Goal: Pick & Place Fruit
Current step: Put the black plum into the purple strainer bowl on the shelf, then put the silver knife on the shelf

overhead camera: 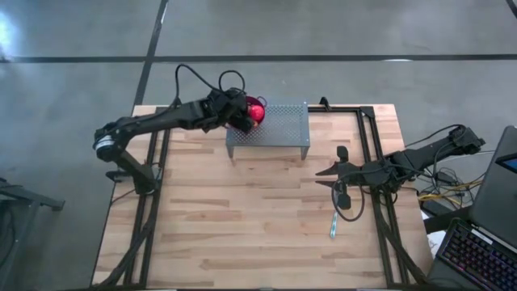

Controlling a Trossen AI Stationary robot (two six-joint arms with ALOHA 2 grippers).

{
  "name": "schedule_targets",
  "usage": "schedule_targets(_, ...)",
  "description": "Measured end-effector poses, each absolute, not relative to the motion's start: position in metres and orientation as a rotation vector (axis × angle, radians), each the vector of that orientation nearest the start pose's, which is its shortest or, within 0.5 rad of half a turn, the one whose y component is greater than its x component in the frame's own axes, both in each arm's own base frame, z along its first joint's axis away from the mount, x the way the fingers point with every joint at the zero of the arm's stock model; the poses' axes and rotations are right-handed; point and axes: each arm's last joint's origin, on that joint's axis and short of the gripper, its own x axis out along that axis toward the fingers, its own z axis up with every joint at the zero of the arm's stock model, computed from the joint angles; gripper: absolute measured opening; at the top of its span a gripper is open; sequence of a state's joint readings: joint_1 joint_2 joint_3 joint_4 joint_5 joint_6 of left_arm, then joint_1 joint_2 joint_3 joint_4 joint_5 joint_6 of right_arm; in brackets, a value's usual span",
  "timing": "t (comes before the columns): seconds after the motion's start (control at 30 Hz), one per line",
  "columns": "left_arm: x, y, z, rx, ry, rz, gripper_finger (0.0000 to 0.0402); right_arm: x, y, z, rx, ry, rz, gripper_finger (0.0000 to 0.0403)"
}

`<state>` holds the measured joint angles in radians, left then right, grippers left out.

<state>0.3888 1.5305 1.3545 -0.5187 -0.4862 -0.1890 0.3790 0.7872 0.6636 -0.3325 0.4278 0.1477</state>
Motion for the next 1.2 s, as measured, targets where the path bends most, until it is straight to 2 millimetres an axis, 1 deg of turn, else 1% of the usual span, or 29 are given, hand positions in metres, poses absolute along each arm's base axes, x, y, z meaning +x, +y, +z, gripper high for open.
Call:
schedule_targets(0.17, 0.303, 0.136, 0.336, -0.139, 0.616, 0.890, 0.0327, 0.161, 0.051, 0.278, -0.033, 0.415, -0.079, 0.0081)
schedule_targets(0.3, 0.302, 0.132, 0.340, -0.135, 0.652, 0.883, 0.0327, 0.161, 0.051, 0.278, -0.035, 0.415, -0.078, 0.0069)
schedule_targets(0.4, 0.300, 0.130, 0.347, -0.133, 0.666, 0.878, 0.0327, 0.161, 0.051, 0.278, -0.034, 0.414, -0.079, 0.0061)
schedule_targets(0.5, 0.297, 0.127, 0.360, -0.136, 0.685, 0.876, 0.0327, 0.161, 0.051, 0.278, -0.033, 0.415, -0.079, 0.0054)
schedule_targets(0.7, 0.289, 0.118, 0.392, -0.151, 0.683, 0.868, 0.0327, 0.161, 0.051, 0.278, -0.033, 0.414, -0.078, 0.0046)
schedule_targets(0.83, 0.287, 0.103, 0.408, -0.148, 0.664, 0.830, 0.0327, 0.161, 0.051, 0.278, -0.033, 0.414, -0.079, 0.0043)
schedule_targets(0.97, 0.286, 0.081, 0.416, -0.115, 0.632, 0.788, 0.0327, 0.161, 0.051, 0.278, -0.034, 0.414, -0.079, 0.0050)
schedule_targets(1.07, 0.286, 0.061, 0.416, -0.084, 0.628, 0.750, 0.0325, 0.161, 0.051, 0.278, -0.035, 0.414, -0.078, 0.0058)
schedule_targets(1.2, 0.289, 0.032, 0.410, -0.047, 0.633, 0.697, 0.0323, 0.161, 0.051, 0.278, -0.034, 0.414, -0.079, 0.0070)
